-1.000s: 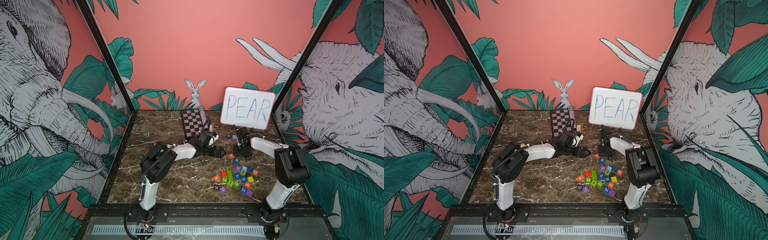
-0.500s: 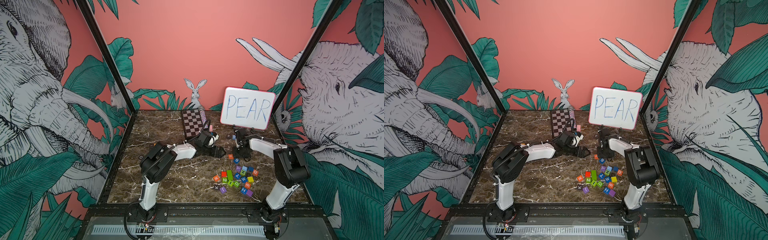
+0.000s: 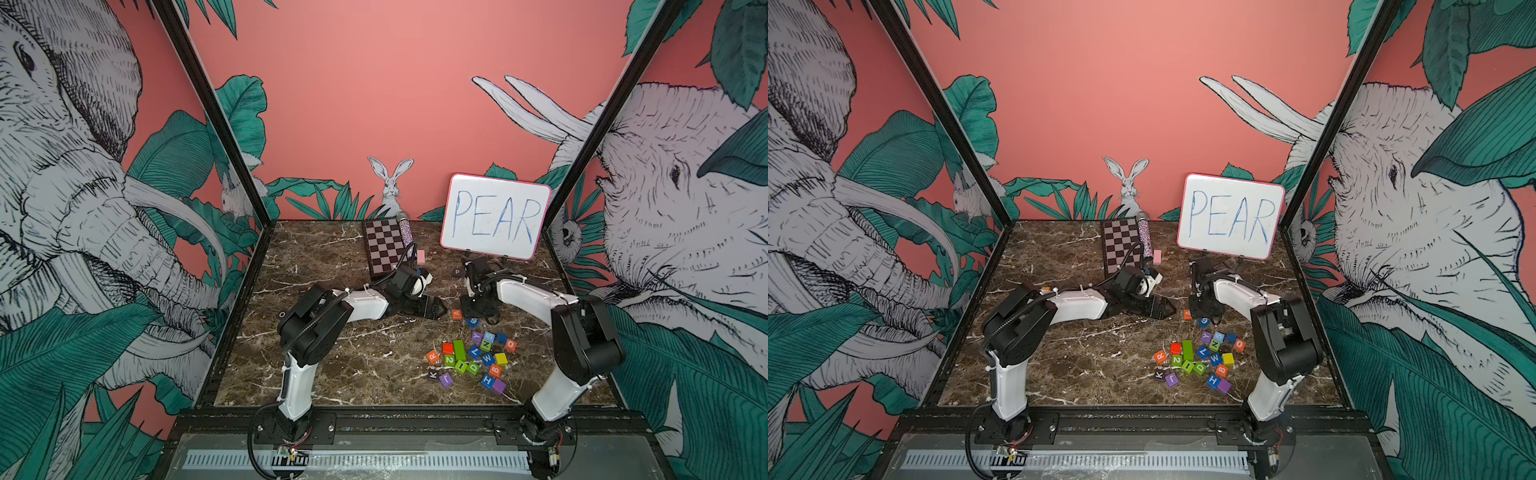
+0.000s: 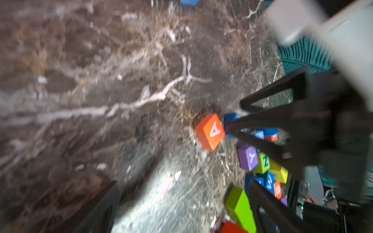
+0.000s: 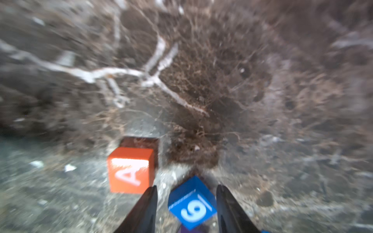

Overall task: Spell the uppercase word “pear” with letter blocks
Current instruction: Pick up the letter block from the center of the board.

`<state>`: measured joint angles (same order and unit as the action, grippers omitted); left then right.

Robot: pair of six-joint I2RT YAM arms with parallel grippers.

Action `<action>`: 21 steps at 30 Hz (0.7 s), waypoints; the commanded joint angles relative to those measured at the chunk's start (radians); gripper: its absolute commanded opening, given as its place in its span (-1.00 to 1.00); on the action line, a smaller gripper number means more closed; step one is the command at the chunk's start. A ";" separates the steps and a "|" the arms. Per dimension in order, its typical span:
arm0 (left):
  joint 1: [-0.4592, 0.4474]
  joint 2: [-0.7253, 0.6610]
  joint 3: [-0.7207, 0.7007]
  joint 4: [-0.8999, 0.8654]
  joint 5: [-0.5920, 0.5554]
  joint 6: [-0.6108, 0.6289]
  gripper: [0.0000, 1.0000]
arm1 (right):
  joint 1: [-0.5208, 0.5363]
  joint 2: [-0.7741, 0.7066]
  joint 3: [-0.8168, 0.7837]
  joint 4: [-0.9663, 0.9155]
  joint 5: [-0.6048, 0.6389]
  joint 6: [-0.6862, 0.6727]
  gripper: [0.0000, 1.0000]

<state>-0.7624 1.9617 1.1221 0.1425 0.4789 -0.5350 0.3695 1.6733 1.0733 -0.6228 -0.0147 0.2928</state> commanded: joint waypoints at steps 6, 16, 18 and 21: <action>0.007 -0.090 -0.054 0.008 0.054 -0.015 0.99 | 0.082 -0.008 0.024 -0.031 0.067 -0.090 0.08; 0.013 -0.091 -0.058 0.013 0.052 -0.021 0.99 | 0.125 0.057 0.044 -0.017 0.155 -0.134 0.15; 0.012 -0.086 -0.059 0.018 0.052 -0.026 0.99 | 0.127 0.061 0.043 -0.013 0.159 -0.138 0.17; 0.013 -0.079 -0.054 0.022 0.055 -0.028 0.99 | 0.126 0.076 0.048 -0.007 0.164 -0.140 0.17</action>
<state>-0.7544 1.9106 1.0721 0.1459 0.5205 -0.5529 0.4900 1.7252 1.0950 -0.6186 0.1204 0.1692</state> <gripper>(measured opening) 0.994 0.585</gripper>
